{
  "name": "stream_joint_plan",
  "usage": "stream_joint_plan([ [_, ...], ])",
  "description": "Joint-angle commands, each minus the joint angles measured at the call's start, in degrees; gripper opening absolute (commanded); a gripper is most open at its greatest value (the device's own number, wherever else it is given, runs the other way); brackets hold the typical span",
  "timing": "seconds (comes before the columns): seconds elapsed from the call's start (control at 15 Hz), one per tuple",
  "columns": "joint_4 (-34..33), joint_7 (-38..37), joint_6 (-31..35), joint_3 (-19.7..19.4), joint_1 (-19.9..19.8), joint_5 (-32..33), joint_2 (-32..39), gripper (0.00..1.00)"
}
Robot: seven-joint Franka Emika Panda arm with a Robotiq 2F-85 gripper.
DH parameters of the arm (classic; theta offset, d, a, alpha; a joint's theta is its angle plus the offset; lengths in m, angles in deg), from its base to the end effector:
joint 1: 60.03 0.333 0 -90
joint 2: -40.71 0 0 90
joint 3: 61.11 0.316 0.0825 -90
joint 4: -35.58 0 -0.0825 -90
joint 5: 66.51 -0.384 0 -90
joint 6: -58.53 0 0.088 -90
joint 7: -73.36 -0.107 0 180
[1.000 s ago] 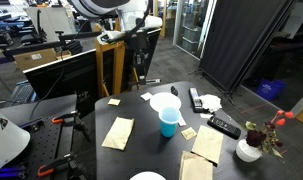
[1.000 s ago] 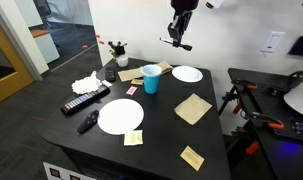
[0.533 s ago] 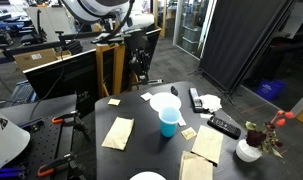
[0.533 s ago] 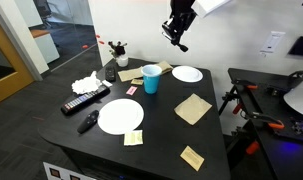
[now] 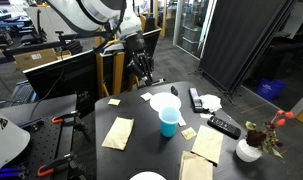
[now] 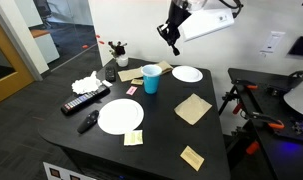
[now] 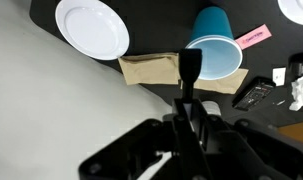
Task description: Put the marker into the cup.
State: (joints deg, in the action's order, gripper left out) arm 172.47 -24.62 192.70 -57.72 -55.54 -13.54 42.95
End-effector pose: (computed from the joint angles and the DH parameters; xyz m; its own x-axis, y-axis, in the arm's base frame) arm 0.4885 0.0552 0.2990 0.5765 -0.6016 0.5530 -0.7906 -0.5816 0.1916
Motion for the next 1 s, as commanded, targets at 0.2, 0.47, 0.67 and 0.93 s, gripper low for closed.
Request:
stream_joint_plan([
  [0.2,-1.4,-21.1,-9.0,1.8,2.7,12.3,3.1,0.03],
  [0.47,-2.3,-29.9,-12.7,2.4,3.5,16.9,5.7,0.03],
  [0.67,-3.1,-35.9,-14.8,2.5,4.0,19.8,8.0,0.03],
  [0.93,-4.6,-42.2,-17.6,2.7,4.6,22.6,11.5,0.03],
])
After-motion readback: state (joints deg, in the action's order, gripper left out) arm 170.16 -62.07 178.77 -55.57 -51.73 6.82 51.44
